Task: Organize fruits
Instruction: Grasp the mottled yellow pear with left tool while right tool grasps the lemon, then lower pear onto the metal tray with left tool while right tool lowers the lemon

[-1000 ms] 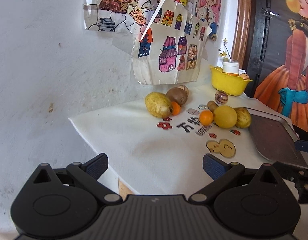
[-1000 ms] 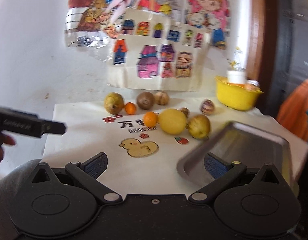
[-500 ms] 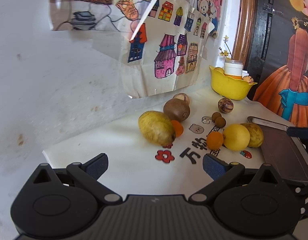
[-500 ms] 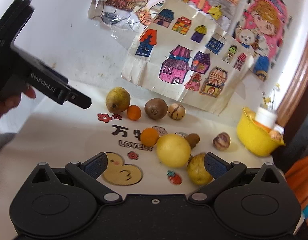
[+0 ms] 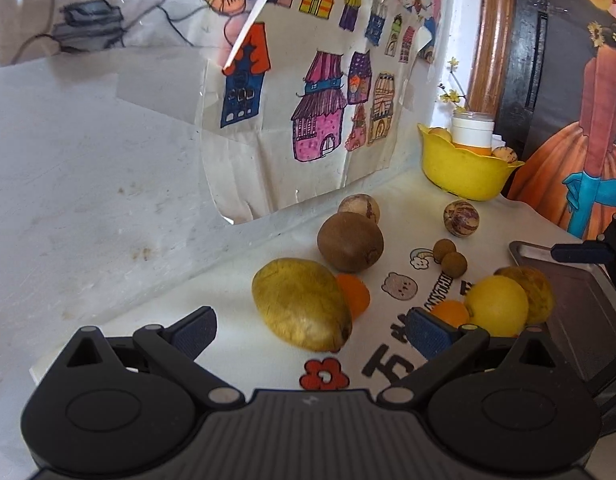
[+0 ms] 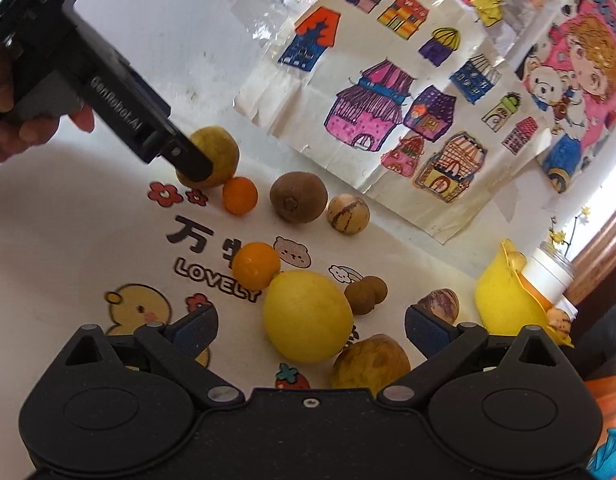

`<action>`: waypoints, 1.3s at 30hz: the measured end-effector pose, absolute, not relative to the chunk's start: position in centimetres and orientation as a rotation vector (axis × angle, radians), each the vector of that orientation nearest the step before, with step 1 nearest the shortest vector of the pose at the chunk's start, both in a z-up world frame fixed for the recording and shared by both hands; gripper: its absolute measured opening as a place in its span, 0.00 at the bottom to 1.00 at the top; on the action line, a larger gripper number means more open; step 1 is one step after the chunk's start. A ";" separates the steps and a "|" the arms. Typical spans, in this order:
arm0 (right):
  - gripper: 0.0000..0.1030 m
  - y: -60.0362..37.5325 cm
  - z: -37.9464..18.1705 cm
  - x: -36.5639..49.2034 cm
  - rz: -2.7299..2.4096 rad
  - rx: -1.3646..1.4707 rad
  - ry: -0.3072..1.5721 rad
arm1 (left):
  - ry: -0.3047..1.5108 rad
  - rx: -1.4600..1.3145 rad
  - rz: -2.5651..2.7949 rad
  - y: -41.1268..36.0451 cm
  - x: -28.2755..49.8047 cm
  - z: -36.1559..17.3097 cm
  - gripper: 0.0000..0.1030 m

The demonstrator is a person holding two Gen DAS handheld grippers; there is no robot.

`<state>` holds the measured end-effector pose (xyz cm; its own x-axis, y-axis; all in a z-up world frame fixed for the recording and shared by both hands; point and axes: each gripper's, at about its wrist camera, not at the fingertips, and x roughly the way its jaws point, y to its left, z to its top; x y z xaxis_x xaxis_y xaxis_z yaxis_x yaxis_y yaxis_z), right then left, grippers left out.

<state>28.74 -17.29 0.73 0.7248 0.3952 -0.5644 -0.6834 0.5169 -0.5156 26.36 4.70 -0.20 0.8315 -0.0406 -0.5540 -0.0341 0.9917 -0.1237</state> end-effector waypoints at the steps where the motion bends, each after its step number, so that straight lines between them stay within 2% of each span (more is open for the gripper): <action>1: 0.92 -17.1 0.5 29.0 0.670 -0.806 0.408 | 0.593 -0.137 -0.003 4.7 26.7 -0.3 0.99; 9: 0.86 -16.5 -0.3 30.3 0.683 -0.878 0.407 | 0.623 -0.234 -0.016 5.4 28.9 -1.0 0.90; 12: 0.77 -16.1 -0.6 30.3 0.688 -0.909 0.404 | 0.631 -0.251 -0.020 5.6 29.3 -1.3 0.84; 14: 0.71 -15.9 -0.9 30.4 0.685 -0.922 0.412 | 0.641 -0.271 -0.018 5.7 29.6 -1.5 0.77; 19: 0.67 -15.8 -1.2 30.5 0.678 -0.928 0.411 | 0.644 -0.328 0.007 6.4 29.9 -1.9 0.66; 23: 0.57 -15.7 -1.3 30.6 0.682 -0.923 0.420 | 0.650 -0.350 0.017 6.8 29.9 -2.0 0.57; 39: 0.56 -16.1 -1.5 28.1 0.668 -0.895 0.378 | 0.680 -0.418 -0.035 6.2 28.0 -2.0 0.56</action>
<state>28.11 -16.06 -1.46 0.7382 0.3731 -0.5621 -0.6739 0.4456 -0.5893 27.98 6.24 -1.97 0.7803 -0.1664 -0.6028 -0.1027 0.9168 -0.3860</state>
